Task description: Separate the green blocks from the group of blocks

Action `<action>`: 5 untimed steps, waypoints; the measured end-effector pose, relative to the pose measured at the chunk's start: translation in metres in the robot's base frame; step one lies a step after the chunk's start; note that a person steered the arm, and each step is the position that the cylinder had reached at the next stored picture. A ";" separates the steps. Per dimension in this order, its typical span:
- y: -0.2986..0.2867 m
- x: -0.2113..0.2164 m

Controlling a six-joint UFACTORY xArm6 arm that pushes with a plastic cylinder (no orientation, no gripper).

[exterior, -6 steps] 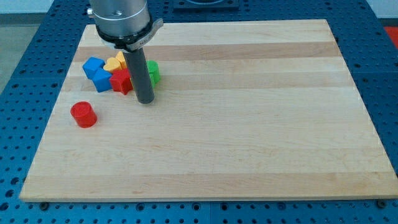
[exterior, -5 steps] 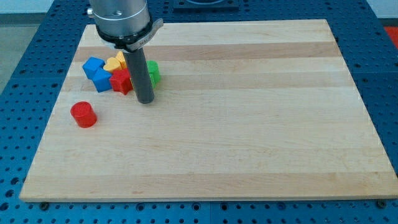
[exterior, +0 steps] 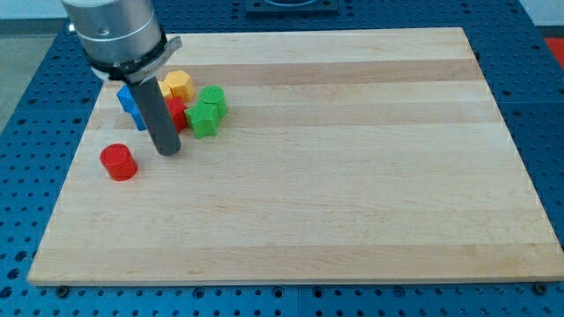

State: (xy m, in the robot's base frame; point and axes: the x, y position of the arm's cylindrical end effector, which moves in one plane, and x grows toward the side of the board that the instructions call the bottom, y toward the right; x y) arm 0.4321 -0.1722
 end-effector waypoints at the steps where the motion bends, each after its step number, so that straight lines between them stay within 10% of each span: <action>1: 0.000 -0.017; 5: 0.099 -0.035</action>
